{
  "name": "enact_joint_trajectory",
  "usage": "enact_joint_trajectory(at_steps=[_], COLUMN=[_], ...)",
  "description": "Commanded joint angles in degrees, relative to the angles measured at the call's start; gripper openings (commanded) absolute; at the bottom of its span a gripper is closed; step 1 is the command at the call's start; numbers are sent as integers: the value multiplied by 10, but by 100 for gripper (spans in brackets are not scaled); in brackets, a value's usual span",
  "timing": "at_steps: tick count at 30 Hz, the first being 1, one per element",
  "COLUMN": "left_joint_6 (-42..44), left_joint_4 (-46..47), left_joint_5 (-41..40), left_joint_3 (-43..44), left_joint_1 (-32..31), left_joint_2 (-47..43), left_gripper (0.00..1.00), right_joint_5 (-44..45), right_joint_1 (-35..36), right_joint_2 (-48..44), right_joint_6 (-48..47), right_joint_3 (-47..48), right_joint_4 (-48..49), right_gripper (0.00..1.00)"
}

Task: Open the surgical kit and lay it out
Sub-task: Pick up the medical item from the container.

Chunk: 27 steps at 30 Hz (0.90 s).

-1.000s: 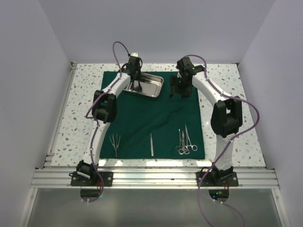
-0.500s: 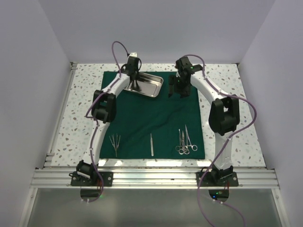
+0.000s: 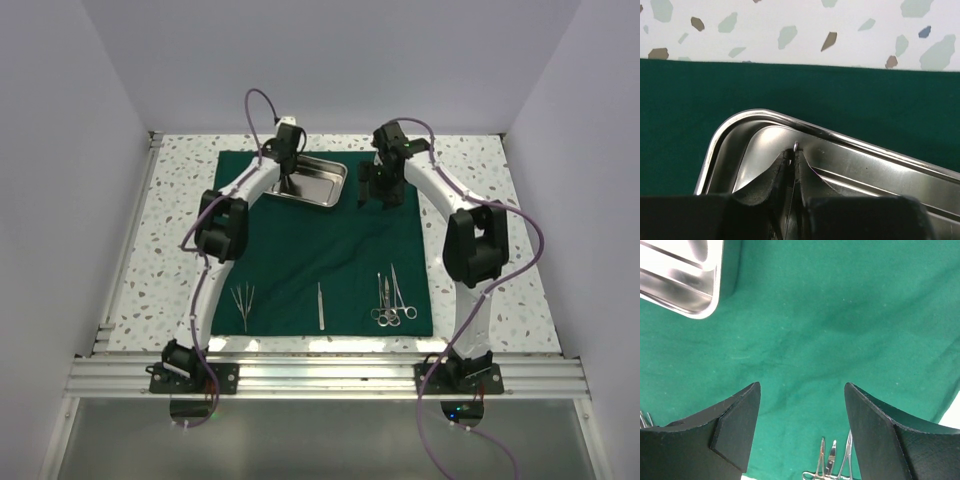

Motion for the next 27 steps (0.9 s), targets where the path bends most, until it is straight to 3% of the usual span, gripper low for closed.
enact_joint_trajectory(at_steps=[1, 4, 10, 18, 27], left_joint_6=[-7, -16, -22, -20, -51], left_joint_4=[-192, -188, -189, -181, -98], left_joint_5=[32, 69, 98, 112, 108], left_joint_3=[-47, -88, -95, -39, -12], left_joint_1=[-25, -28, -25, -21, 2], left_joint_2=[39, 21, 24, 20, -78], left_gripper=[14, 15, 0, 0, 0], right_joint_5=[-11, -14, -13, -20, -14], right_joint_1=[-7, -9, -16, -20, -20], right_joint_2=[-54, -66, -79, -78, -61], right_joint_6=[-1, 0, -1, 2, 1], right_joint_3=[-7, -12, -22, -21, 21], right_joint_4=[7, 8, 11, 13, -2], right_gripper=[72, 72, 72, 72, 72])
